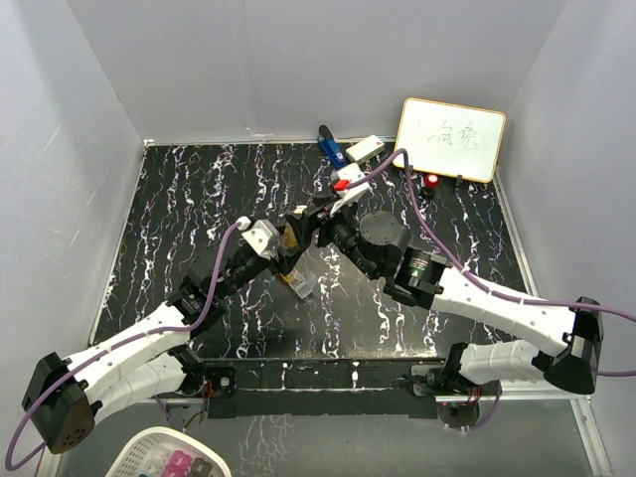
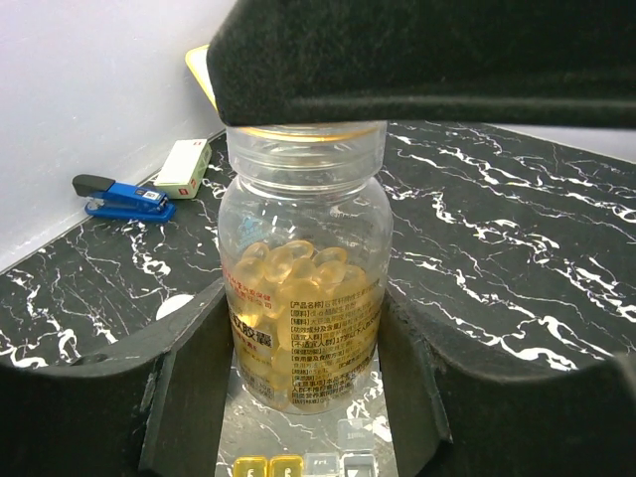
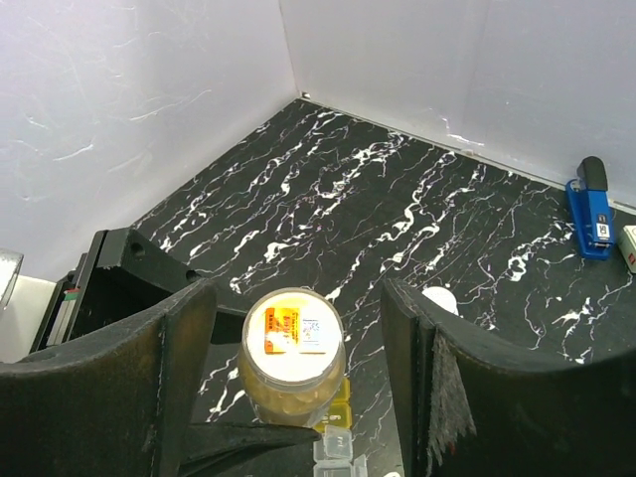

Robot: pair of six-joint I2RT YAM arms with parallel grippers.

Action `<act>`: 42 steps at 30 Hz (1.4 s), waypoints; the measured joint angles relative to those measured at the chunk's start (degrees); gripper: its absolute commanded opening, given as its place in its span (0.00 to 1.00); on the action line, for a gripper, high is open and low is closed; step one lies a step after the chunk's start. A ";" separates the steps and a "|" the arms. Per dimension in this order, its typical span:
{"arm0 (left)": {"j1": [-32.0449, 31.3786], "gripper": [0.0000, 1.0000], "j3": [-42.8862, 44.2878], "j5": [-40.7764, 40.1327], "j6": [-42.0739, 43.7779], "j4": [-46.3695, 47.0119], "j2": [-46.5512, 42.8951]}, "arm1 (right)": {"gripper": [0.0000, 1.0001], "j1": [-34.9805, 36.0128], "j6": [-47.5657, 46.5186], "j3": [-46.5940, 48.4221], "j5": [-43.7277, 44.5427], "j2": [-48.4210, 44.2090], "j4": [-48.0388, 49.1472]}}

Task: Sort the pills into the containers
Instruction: Open the lid of the pill bottle.

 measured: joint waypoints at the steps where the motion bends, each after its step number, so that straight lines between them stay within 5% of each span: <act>1: 0.00 0.00 0.00 0.00 -0.13 0.17 0.00 | 0.61 0.07 0.15 0.00 0.00 0.04 0.07; 31: 0.00 0.00 0.02 0.00 -1.31 0.66 -1.84 | 0.52 0.59 1.84 -0.85 -0.61 1.01 1.16; 42: 0.00 0.00 0.02 0.00 -1.51 0.63 -1.81 | 0.39 0.72 1.88 -0.85 -0.61 1.31 1.18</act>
